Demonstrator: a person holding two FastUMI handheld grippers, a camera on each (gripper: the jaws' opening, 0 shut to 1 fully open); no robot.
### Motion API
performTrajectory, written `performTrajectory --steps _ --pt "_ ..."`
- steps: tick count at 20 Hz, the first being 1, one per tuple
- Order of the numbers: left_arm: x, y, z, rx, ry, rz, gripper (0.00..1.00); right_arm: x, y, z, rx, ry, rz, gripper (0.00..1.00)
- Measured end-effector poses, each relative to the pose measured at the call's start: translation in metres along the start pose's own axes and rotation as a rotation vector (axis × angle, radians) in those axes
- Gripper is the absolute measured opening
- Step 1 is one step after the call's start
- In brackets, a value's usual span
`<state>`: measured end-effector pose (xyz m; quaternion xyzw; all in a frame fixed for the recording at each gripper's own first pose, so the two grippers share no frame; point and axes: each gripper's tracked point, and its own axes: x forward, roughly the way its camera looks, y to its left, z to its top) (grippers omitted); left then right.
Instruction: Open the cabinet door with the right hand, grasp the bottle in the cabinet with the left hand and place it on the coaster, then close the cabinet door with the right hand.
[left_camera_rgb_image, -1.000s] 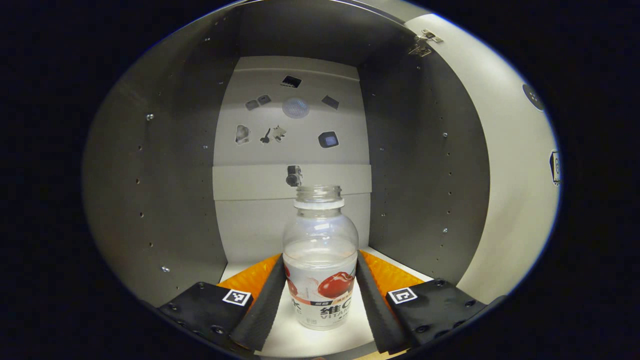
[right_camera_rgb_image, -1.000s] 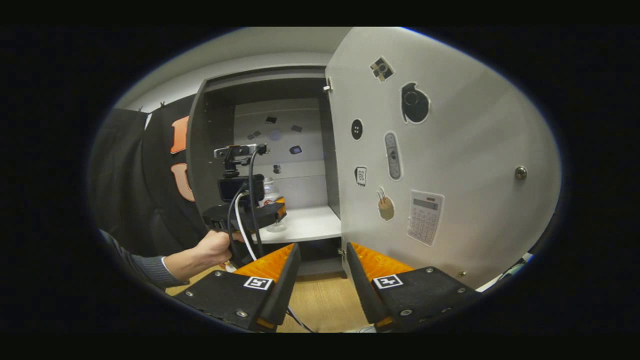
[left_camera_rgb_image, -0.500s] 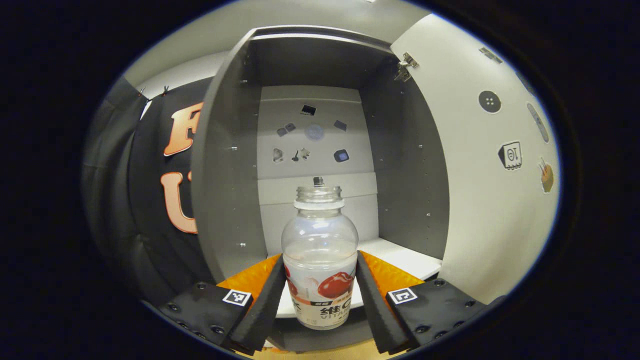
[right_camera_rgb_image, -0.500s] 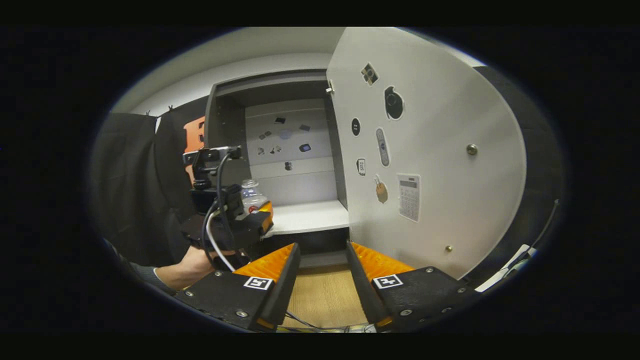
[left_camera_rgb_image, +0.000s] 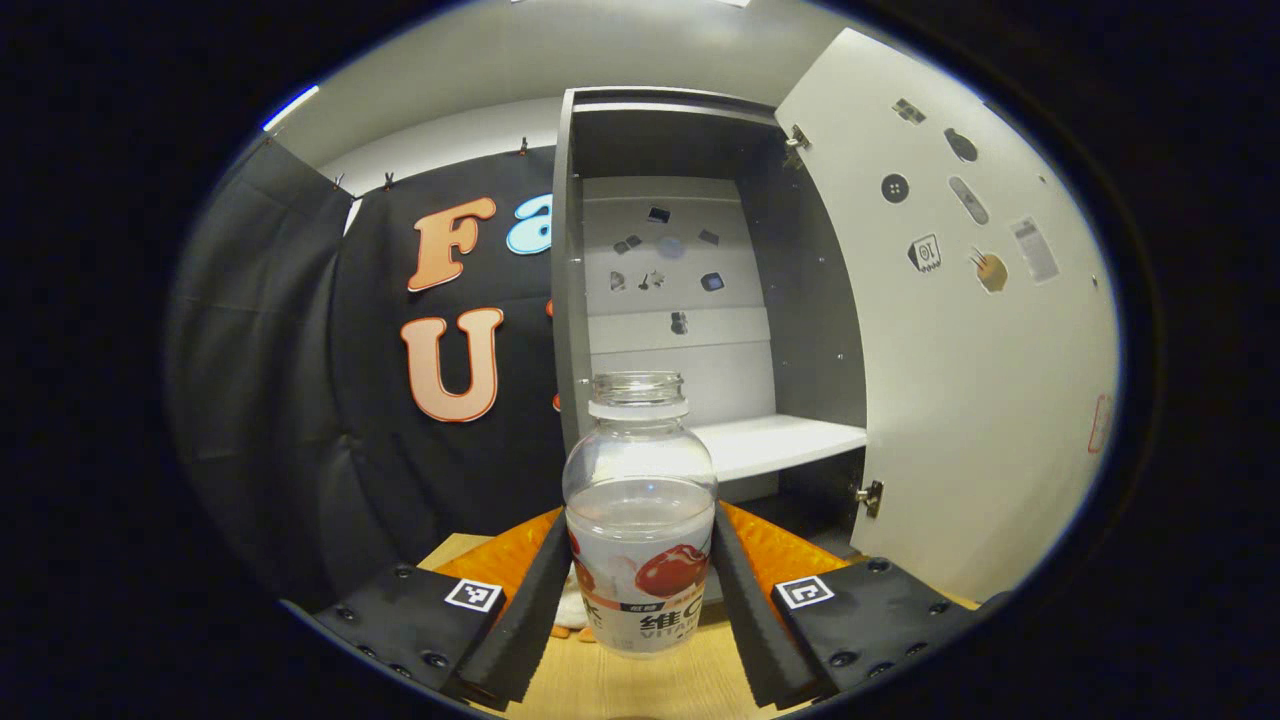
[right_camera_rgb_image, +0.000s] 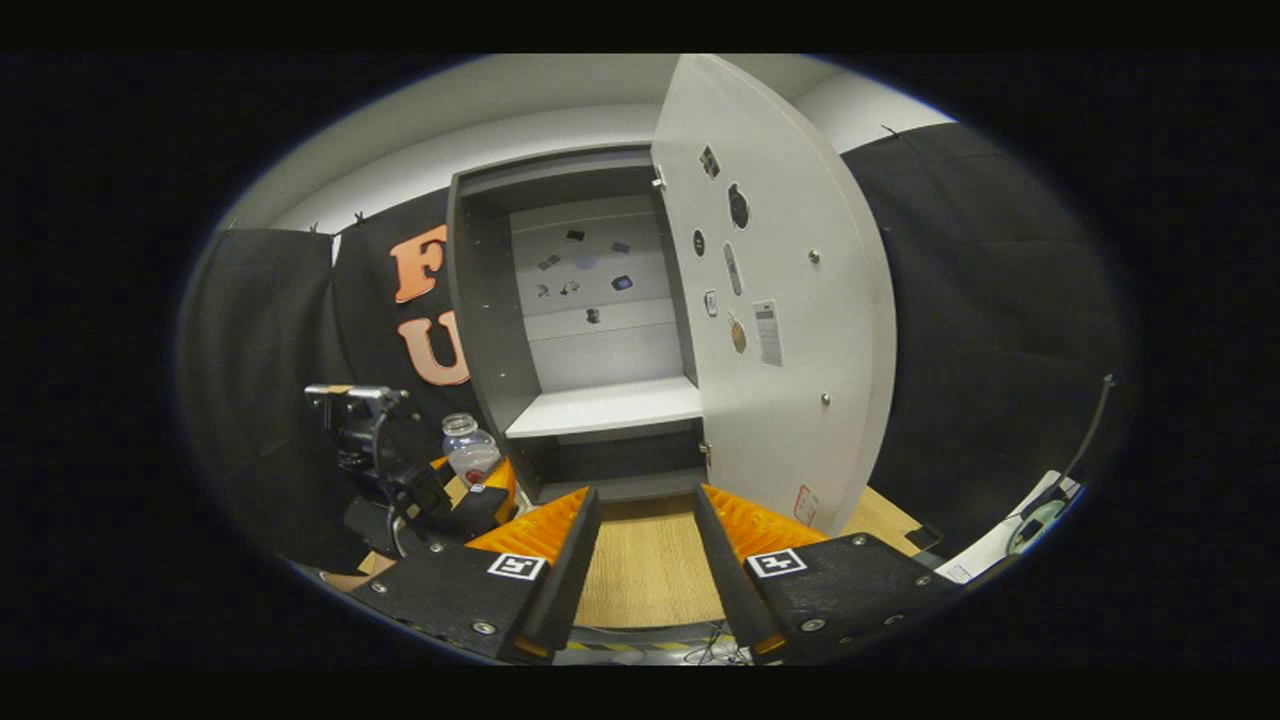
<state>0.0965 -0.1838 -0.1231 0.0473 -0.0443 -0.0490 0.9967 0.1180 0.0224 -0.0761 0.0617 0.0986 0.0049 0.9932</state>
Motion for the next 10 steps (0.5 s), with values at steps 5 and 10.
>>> performTrajectory --steps 5,10 --pt "-0.049 0.0 -0.054 -0.015 0.001 -0.014 0.84 -0.012 0.01 -0.035 0.025 0.073 0.033 0.59" --pt "-0.066 0.001 -0.102 -0.029 0.038 -0.016 0.85 -0.005 0.023 -0.067 0.002 0.143 0.063 0.59"
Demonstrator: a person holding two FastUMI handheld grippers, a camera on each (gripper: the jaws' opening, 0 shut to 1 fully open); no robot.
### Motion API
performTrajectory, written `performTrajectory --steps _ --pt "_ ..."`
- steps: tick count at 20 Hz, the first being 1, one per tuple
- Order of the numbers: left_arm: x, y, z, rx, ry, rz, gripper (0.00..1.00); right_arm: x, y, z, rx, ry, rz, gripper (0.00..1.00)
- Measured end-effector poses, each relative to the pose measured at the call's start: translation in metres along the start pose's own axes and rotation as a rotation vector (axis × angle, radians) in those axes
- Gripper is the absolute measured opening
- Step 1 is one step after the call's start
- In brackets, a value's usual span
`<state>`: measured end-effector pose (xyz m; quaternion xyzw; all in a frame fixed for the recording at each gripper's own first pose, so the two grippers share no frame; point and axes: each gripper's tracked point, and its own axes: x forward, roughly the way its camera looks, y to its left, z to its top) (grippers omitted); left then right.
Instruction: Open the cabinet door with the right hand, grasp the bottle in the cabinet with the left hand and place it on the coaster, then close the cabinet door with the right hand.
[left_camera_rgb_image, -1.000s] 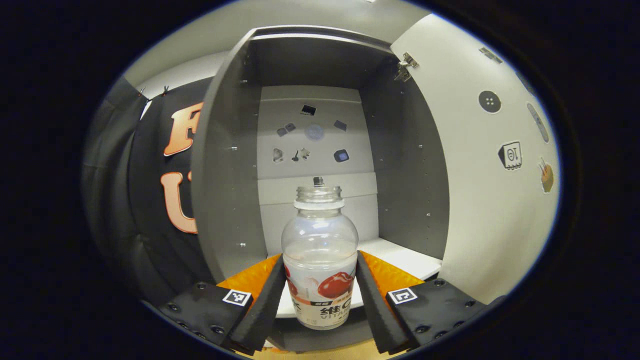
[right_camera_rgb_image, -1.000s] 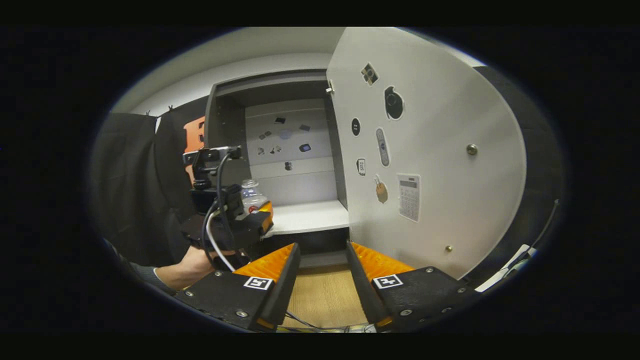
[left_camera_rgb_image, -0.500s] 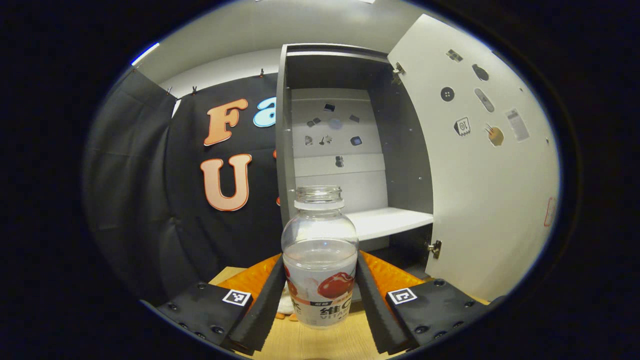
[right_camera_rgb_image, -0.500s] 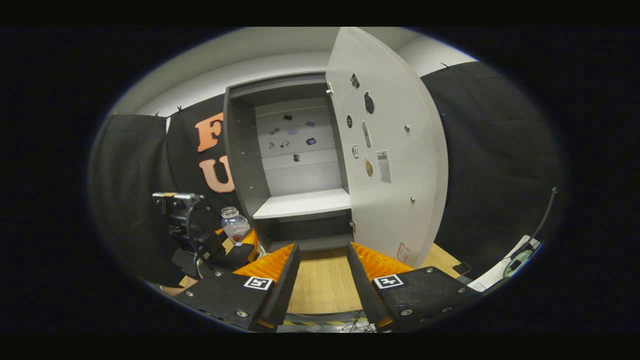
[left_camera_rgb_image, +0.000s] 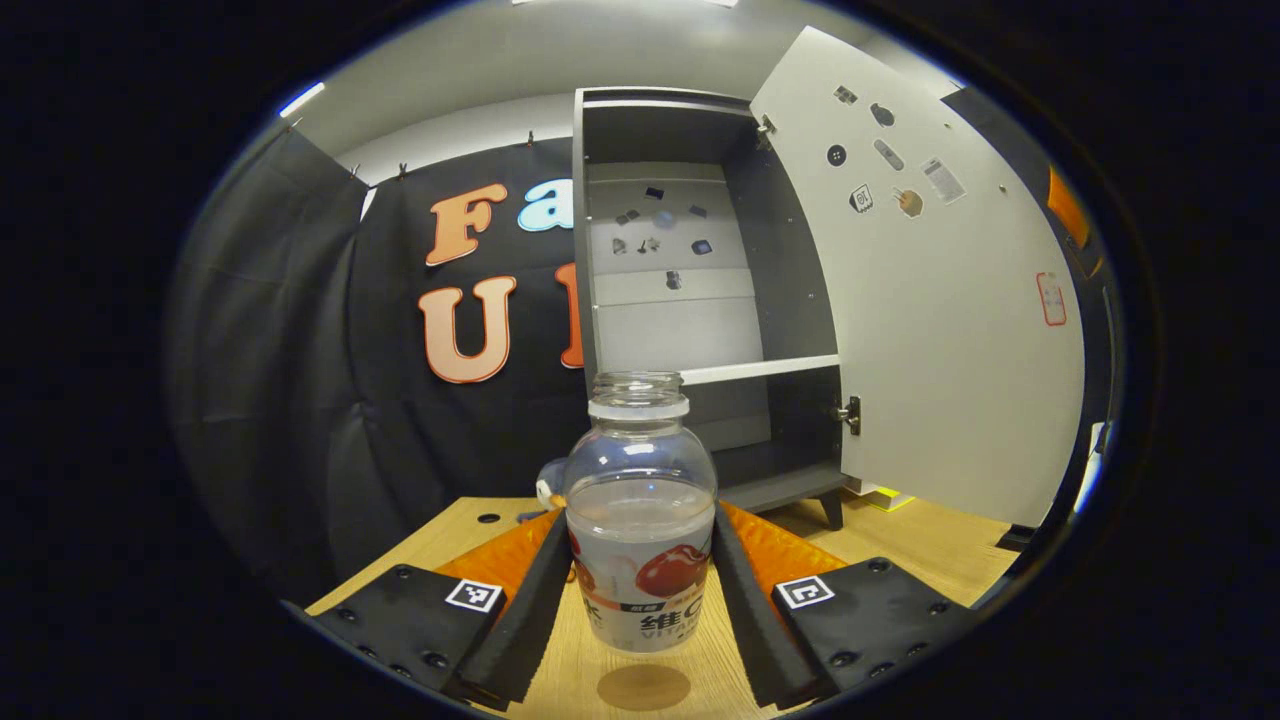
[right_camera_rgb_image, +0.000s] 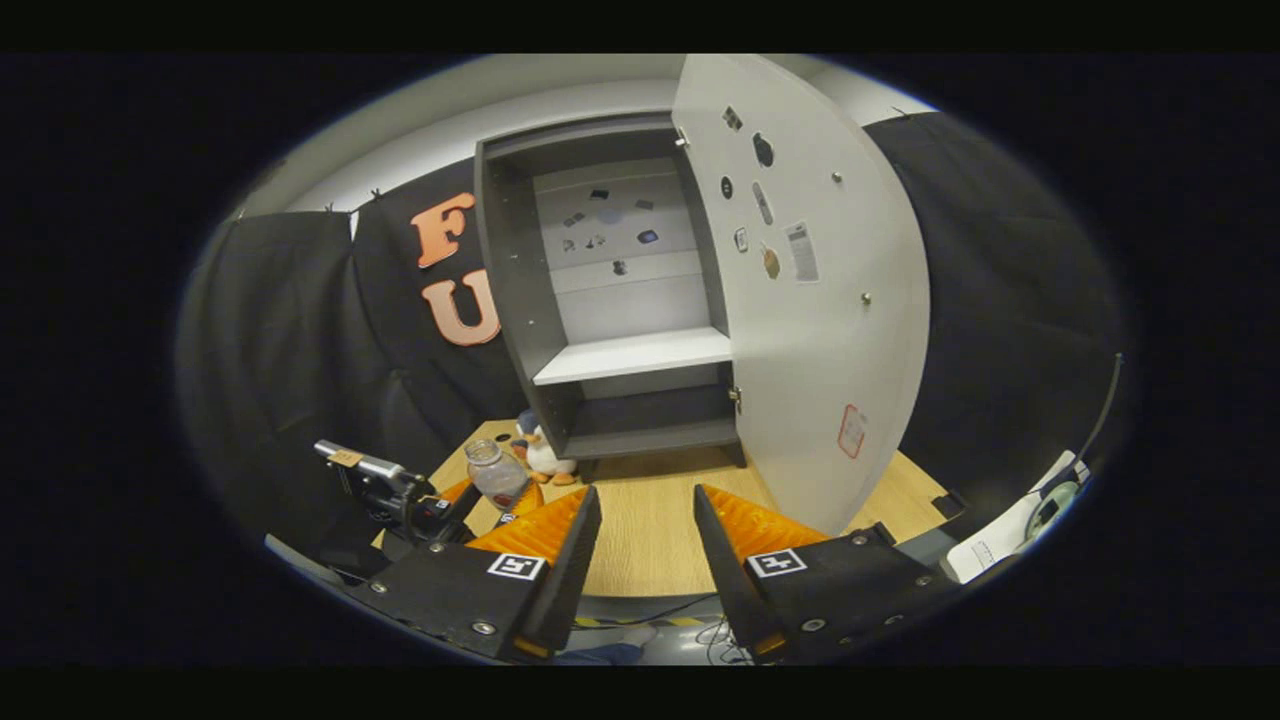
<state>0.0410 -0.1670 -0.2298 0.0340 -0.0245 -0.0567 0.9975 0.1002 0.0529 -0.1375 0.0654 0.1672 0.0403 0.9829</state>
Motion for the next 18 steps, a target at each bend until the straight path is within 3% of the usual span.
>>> performTrajectory --steps 11,13,14,18 --pt "0.012 0.007 -0.109 -0.036 0.147 0.057 0.85 0.032 0.003 -0.058 -0.004 0.148 0.032 0.59" --pt "0.014 0.009 -0.122 -0.029 0.167 0.069 0.85 0.035 0.0 -0.061 -0.002 0.159 0.029 0.64" --pt "0.016 0.008 -0.125 -0.031 0.168 0.071 0.85 0.038 0.0 -0.063 0.002 0.168 0.03 0.59" --pt "0.016 0.006 -0.128 -0.015 0.171 0.076 0.84 0.04 -0.003 -0.069 0.019 0.184 0.033 0.59"
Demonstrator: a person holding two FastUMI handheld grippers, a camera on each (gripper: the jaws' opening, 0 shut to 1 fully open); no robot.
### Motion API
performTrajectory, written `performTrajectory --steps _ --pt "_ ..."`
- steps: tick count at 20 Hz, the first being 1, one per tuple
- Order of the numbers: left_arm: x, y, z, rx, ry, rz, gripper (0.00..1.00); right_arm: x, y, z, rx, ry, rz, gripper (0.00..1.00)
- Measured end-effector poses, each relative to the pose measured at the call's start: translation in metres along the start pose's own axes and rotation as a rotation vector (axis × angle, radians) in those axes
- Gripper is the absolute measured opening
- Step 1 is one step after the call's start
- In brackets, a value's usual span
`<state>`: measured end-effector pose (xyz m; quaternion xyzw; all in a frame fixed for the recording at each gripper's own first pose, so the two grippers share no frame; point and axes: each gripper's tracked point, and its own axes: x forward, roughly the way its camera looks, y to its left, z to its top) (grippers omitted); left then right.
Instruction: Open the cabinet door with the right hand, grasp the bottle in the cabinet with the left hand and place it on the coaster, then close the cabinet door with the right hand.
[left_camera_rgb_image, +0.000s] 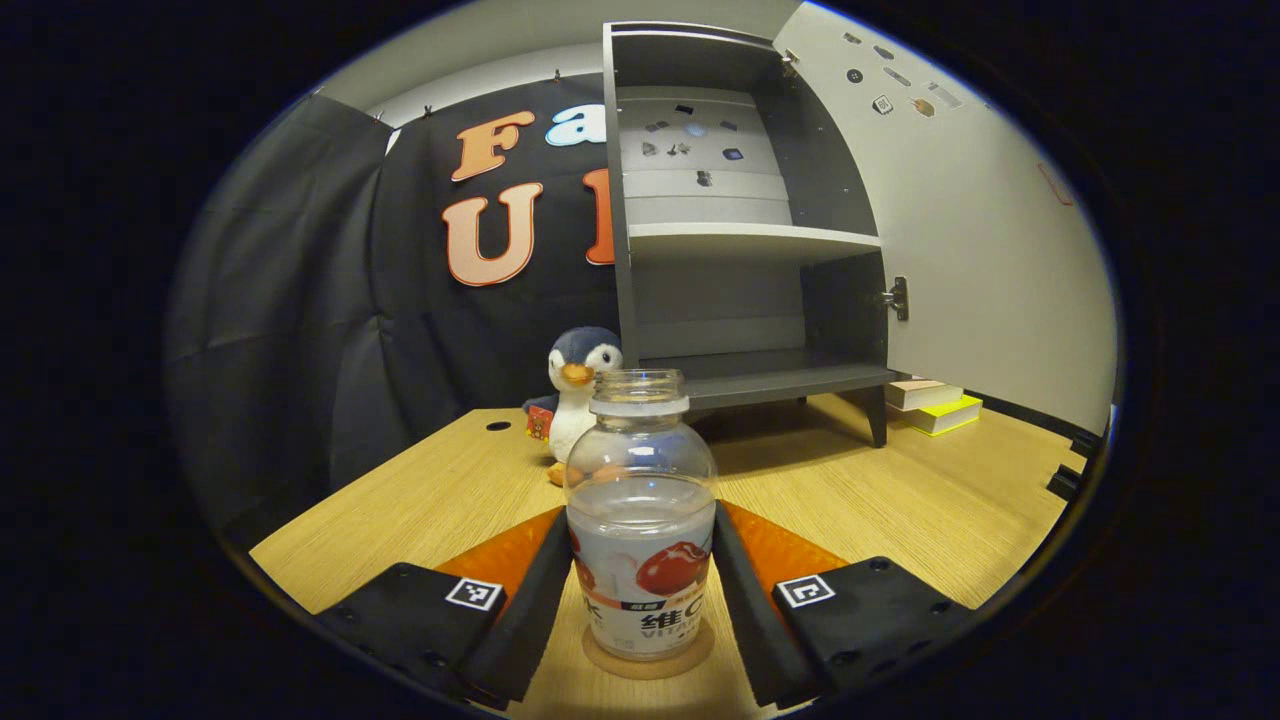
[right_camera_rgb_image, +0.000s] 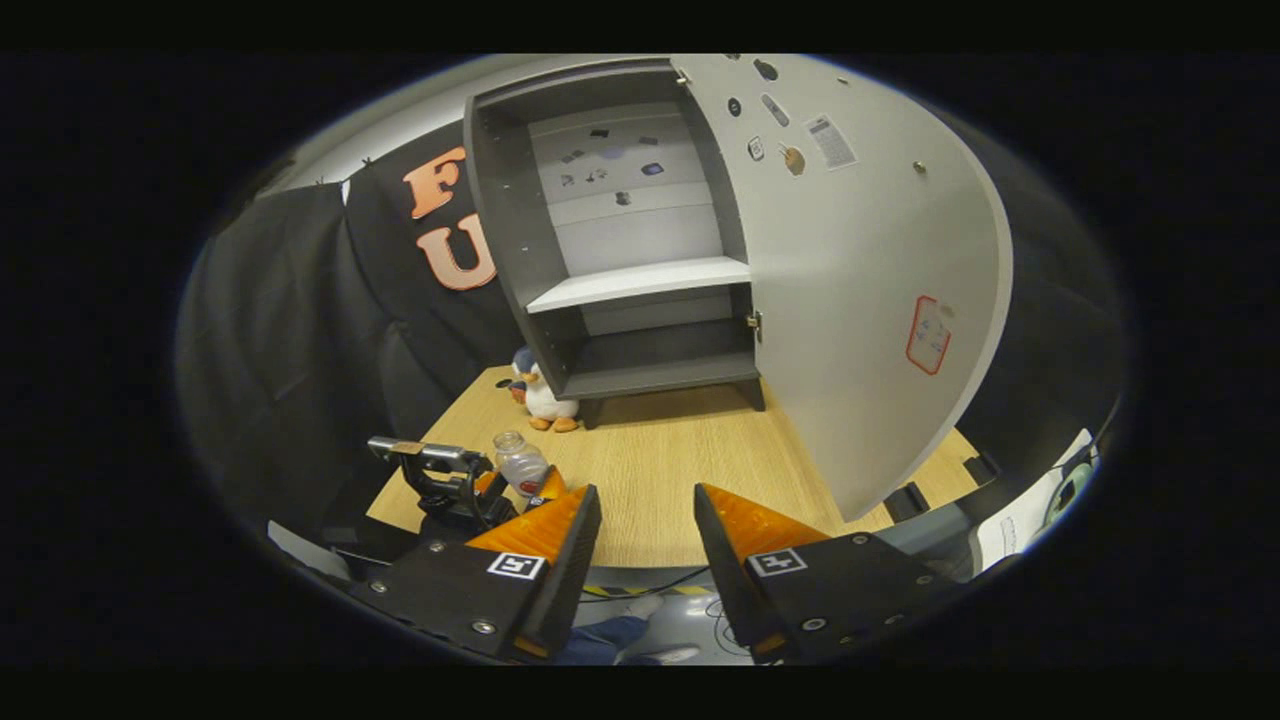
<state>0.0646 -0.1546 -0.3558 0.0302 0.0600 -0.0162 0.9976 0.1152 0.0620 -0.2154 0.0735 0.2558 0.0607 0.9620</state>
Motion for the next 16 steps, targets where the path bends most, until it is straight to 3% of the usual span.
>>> performTrajectory --steps 5,8,16 --pt "-0.007 0.0 -0.004 -0.008 0.016 0.008 0.88 0.0 -0.003 -0.001 -0.002 -0.001 0.002 0.59" --pt "-0.01 -0.001 0.006 -0.017 -0.01 0.005 1.0 -0.001 -0.003 -0.004 0.005 0.005 0.003 0.59" --pt "-0.017 0.009 0.02 -0.027 -0.013 0.038 0.99 -0.01 0.001 0.001 0.004 -0.01 0.021 0.62"
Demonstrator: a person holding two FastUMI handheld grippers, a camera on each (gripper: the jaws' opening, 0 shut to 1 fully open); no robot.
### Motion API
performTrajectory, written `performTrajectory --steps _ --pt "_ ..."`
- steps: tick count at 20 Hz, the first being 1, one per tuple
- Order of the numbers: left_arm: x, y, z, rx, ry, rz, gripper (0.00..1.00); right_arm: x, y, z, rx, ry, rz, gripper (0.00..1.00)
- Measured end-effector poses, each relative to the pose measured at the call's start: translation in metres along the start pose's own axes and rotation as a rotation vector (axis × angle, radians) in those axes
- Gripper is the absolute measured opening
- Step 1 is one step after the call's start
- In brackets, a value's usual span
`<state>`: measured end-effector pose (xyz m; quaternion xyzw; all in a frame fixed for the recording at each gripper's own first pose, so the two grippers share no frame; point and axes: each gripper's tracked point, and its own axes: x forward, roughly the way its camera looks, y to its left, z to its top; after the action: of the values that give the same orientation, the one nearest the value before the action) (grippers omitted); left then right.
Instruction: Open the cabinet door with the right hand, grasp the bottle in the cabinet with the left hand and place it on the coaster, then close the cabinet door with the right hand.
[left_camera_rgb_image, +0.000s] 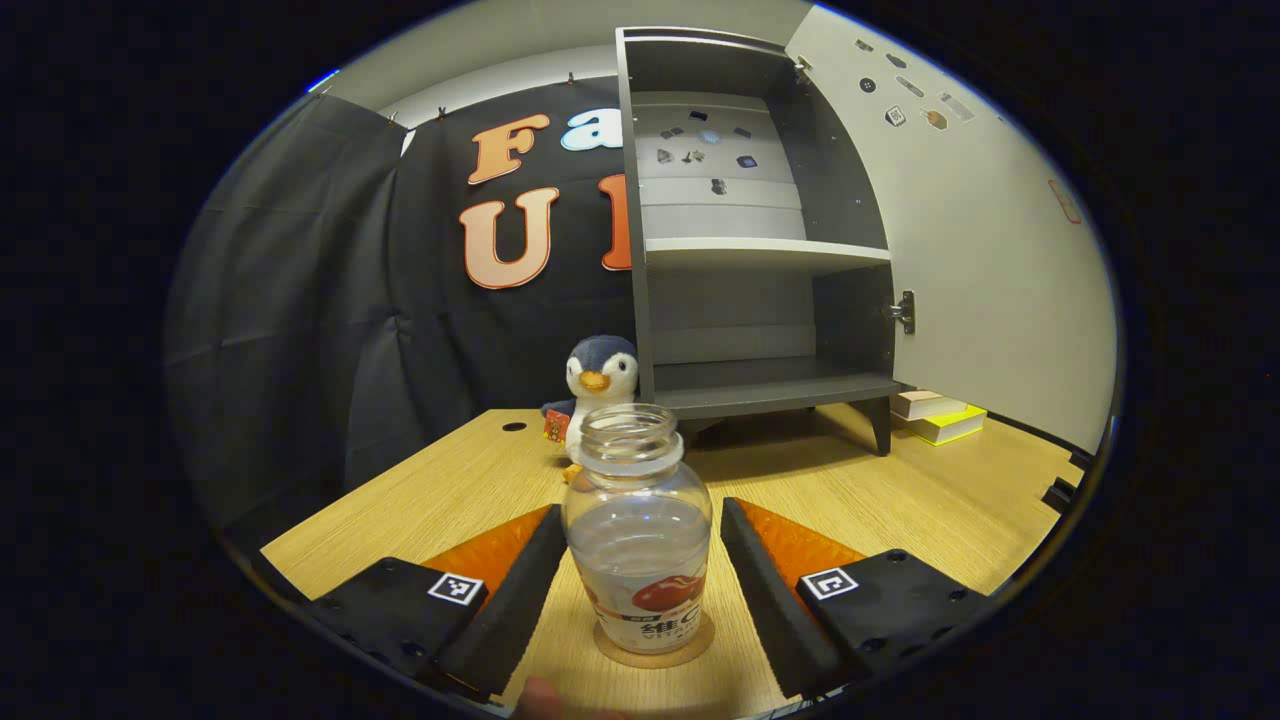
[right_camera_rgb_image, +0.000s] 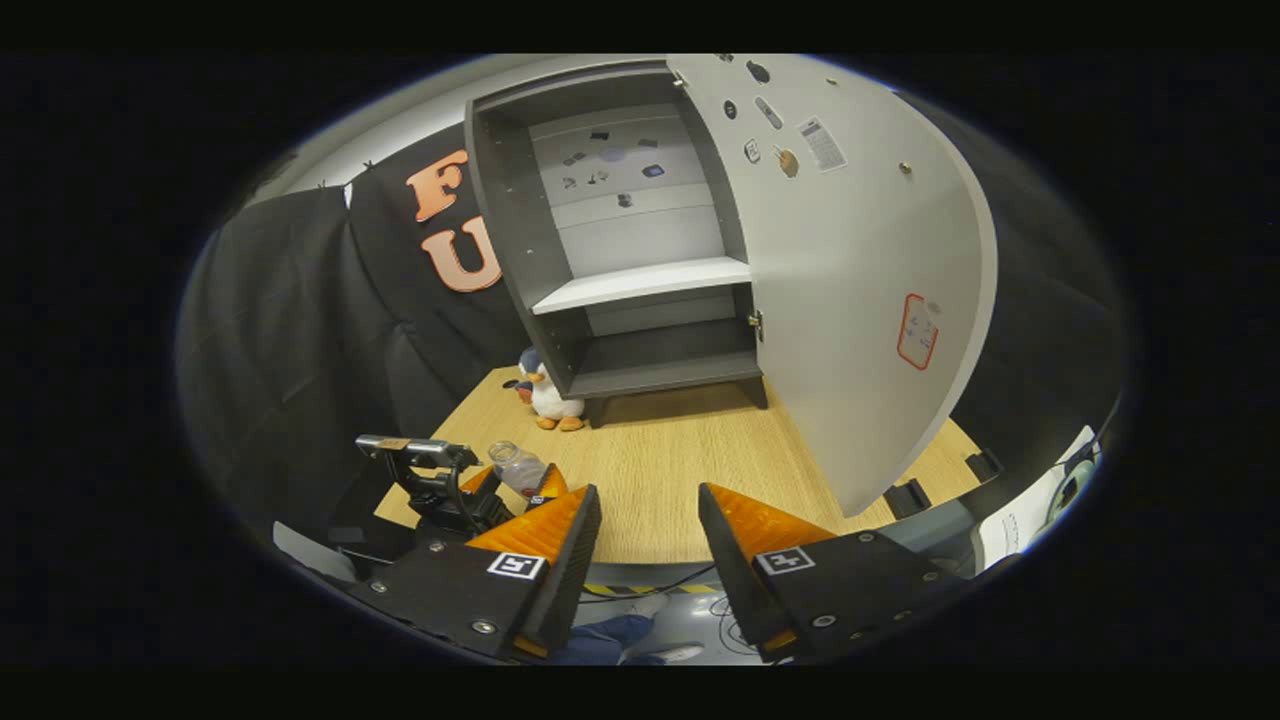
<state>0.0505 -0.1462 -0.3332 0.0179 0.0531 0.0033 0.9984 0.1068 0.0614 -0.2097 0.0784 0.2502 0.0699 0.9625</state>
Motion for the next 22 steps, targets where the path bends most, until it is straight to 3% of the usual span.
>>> performTrajectory --steps 11,14,22 --pt "-0.032 -0.001 0.085 0.019 -0.082 -0.011 0.99 -0.044 0.003 0.024 0.005 -0.092 0.024 0.63" --pt "-0.045 -0.005 0.117 0.031 -0.093 -0.029 0.99 -0.062 -0.001 0.048 0.015 -0.156 0.026 0.63" --pt "-0.073 -0.014 0.186 -0.059 -0.084 -0.085 0.99 -0.107 -0.029 0.133 -0.04 -0.338 0.002 0.64"
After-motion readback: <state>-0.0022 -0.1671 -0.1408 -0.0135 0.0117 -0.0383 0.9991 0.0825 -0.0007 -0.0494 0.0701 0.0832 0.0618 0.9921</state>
